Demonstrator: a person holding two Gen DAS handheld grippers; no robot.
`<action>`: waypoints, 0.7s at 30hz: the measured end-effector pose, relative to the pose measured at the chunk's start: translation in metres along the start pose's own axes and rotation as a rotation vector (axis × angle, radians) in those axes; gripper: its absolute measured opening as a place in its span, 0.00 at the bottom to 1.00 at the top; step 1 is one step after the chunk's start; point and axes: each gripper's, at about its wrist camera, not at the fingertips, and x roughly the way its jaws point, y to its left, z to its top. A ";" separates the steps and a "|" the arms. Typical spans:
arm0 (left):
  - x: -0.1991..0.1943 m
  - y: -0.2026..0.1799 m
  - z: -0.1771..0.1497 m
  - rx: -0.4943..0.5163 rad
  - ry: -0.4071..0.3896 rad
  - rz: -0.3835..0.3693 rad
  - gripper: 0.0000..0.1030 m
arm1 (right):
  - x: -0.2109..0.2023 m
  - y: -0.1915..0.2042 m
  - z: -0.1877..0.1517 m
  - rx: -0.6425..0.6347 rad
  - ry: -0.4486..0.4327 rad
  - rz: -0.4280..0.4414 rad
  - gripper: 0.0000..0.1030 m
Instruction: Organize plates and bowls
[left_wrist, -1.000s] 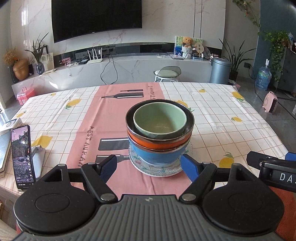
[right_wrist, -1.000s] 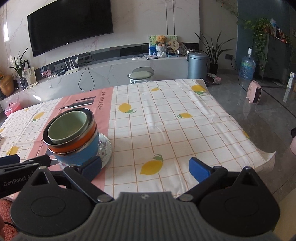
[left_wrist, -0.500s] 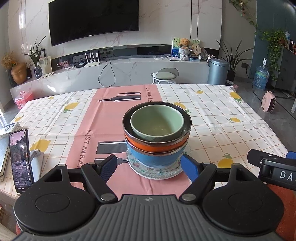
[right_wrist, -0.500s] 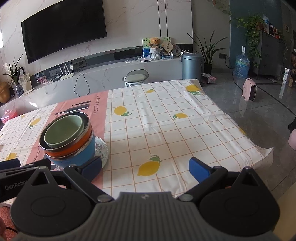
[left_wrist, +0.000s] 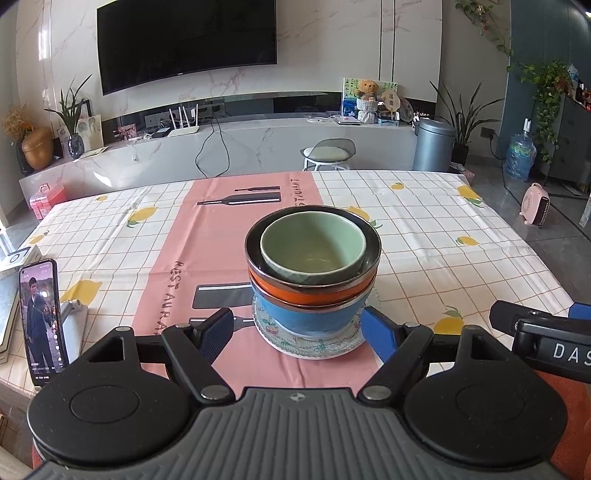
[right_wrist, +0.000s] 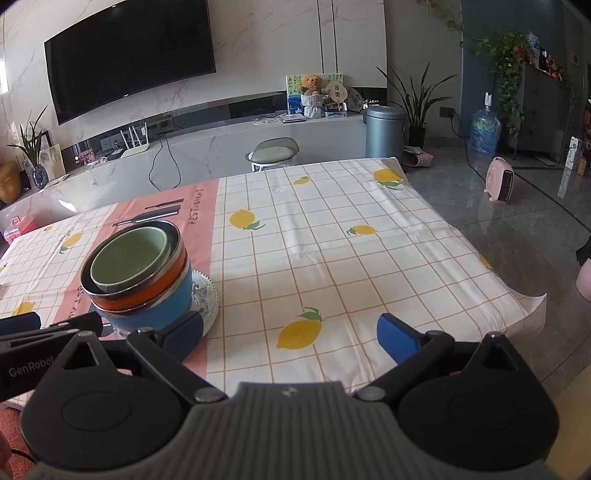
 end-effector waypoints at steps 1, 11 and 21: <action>-0.001 0.000 0.000 0.001 -0.002 0.000 0.89 | 0.000 0.000 0.000 -0.001 0.000 -0.001 0.96; -0.002 -0.002 0.000 0.003 -0.006 -0.001 0.89 | -0.001 0.002 0.000 -0.010 -0.007 0.000 0.96; -0.002 -0.002 0.000 0.005 -0.007 -0.001 0.90 | 0.000 0.002 0.000 -0.004 -0.003 -0.002 0.95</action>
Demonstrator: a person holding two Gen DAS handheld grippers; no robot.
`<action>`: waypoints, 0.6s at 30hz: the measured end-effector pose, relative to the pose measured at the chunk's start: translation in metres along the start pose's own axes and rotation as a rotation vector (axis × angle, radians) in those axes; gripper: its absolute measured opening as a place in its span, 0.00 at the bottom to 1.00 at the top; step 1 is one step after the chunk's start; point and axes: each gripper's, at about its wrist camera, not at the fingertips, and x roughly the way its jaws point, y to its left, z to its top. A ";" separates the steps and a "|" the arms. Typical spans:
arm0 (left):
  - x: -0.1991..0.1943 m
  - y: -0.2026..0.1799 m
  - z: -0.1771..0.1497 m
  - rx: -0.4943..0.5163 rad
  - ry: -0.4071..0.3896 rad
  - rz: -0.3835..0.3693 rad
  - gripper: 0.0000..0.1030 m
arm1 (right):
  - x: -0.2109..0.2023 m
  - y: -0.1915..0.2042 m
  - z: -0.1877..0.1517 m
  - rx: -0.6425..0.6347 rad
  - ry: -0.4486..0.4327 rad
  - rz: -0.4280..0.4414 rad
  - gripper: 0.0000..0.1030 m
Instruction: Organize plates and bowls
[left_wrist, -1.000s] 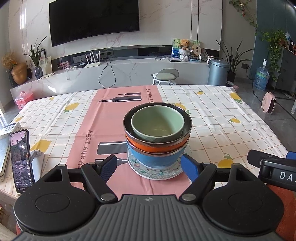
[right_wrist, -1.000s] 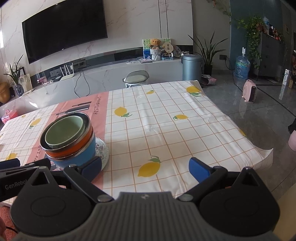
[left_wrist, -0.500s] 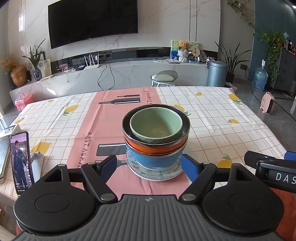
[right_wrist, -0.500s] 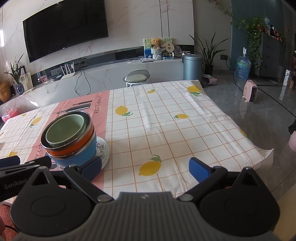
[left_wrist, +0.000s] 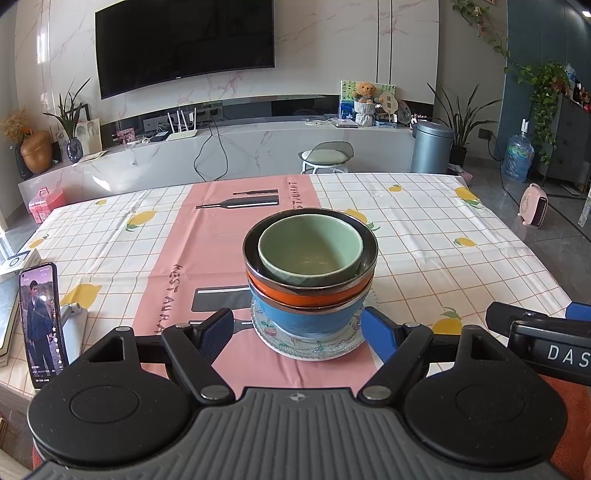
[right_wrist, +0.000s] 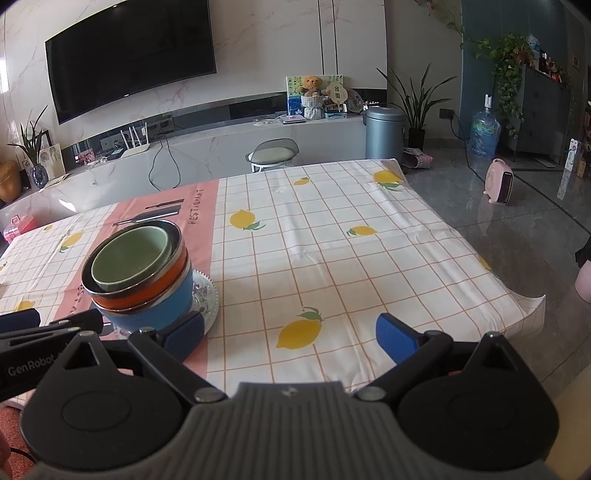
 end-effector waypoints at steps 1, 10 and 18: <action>0.000 0.000 0.000 0.000 0.000 0.000 0.90 | 0.000 0.000 0.000 0.000 0.000 0.001 0.95; 0.000 0.000 0.000 -0.001 -0.001 0.000 0.89 | 0.000 -0.001 -0.001 0.005 0.000 0.006 0.95; -0.001 0.000 0.001 0.001 -0.002 0.001 0.90 | 0.000 -0.001 -0.001 0.008 0.000 0.008 0.95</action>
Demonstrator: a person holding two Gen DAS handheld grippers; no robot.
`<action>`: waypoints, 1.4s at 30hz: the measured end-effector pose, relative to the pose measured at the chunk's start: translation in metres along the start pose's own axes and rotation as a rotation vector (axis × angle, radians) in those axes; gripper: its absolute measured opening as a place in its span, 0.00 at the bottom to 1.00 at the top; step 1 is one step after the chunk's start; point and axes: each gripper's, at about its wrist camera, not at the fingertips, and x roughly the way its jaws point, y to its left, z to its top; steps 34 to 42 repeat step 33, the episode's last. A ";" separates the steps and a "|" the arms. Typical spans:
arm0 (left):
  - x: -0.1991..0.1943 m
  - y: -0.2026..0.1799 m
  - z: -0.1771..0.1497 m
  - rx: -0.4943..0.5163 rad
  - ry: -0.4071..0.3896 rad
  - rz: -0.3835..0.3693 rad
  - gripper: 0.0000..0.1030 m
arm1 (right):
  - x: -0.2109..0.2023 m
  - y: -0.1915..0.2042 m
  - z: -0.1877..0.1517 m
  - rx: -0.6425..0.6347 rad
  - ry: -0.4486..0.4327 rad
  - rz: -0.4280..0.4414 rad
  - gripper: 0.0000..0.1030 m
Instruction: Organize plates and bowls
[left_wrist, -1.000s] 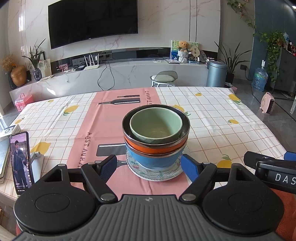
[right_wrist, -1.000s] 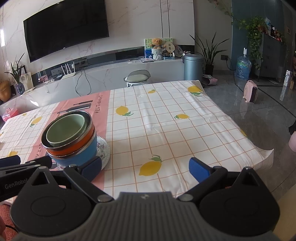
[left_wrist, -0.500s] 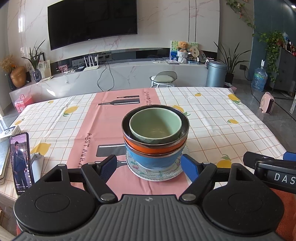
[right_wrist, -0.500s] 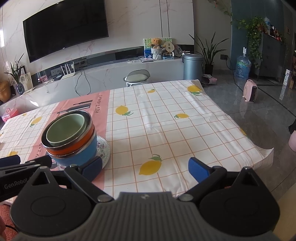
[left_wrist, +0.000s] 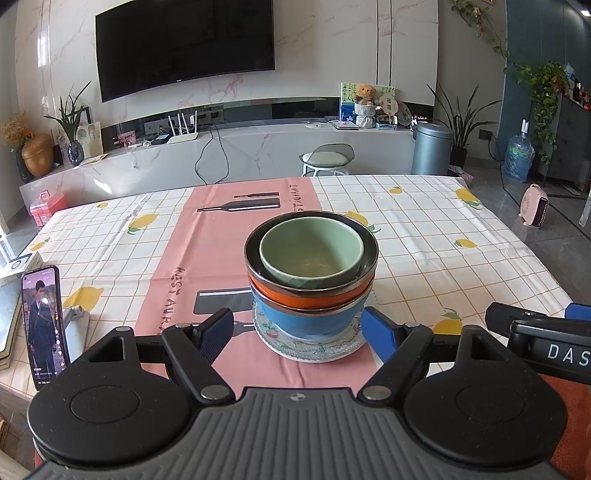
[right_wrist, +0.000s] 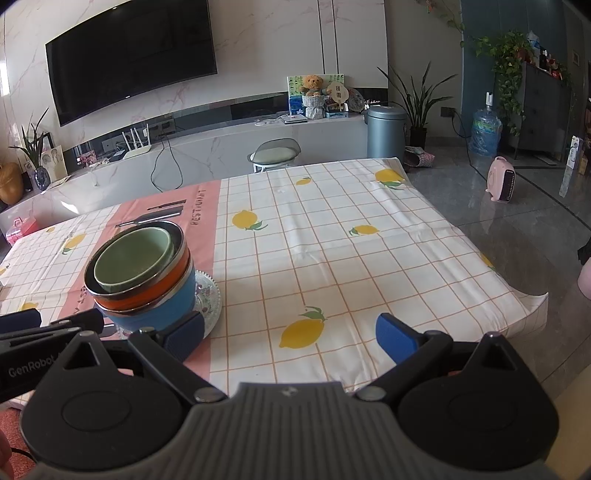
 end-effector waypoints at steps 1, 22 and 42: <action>0.000 0.000 0.000 -0.001 0.000 0.000 0.89 | 0.000 0.000 0.000 0.000 0.000 0.000 0.95; -0.002 0.004 0.005 0.001 -0.017 0.004 0.89 | 0.002 0.002 0.003 -0.002 0.008 0.008 0.95; -0.002 0.005 0.004 0.006 -0.028 -0.001 0.89 | 0.004 0.001 0.002 0.004 0.020 0.013 0.95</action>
